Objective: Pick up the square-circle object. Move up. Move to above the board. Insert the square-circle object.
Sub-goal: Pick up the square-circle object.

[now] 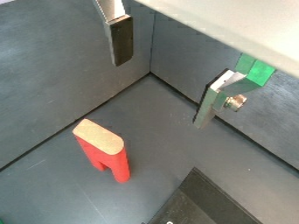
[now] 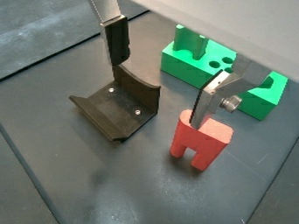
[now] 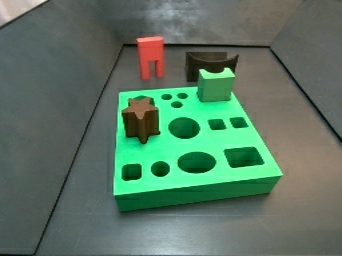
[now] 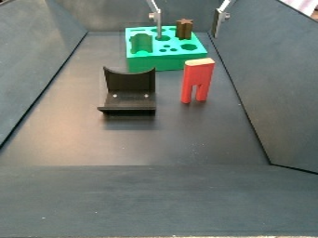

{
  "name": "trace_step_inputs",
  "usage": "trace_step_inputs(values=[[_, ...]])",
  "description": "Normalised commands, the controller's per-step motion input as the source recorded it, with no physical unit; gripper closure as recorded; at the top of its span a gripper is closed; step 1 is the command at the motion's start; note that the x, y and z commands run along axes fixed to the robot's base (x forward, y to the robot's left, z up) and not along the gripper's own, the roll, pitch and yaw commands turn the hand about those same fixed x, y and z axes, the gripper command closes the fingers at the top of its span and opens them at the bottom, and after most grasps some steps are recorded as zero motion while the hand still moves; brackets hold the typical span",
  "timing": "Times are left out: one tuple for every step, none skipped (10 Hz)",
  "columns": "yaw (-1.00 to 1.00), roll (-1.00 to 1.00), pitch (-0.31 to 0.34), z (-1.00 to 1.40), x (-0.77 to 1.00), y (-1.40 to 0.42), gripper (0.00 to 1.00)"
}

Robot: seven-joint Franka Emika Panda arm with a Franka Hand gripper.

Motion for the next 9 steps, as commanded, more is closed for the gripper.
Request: trace_step_inputs(values=[[0.00,0.00,-0.006,0.00,-0.01,0.00,0.00],[0.00,-0.07,-0.071,-0.47,-0.03,-0.27,0.00],[0.01,0.00,-0.037,-0.77,-0.32,-0.69,0.00],[0.11,0.05,0.000,-0.97,-0.25,-0.82,0.00],[0.13,0.01,0.000,-1.00,-0.21,-0.75,0.00],[0.44,0.00,-0.003,-1.00,-0.12,-0.44,0.00],[0.19,-0.08,-0.097,-0.29,-0.11,-0.14,0.00],[0.05,0.00,-0.060,-0.06,-0.05,-0.13,0.00],[0.05,0.00,-0.114,-0.40,-0.44,0.21,0.00]])
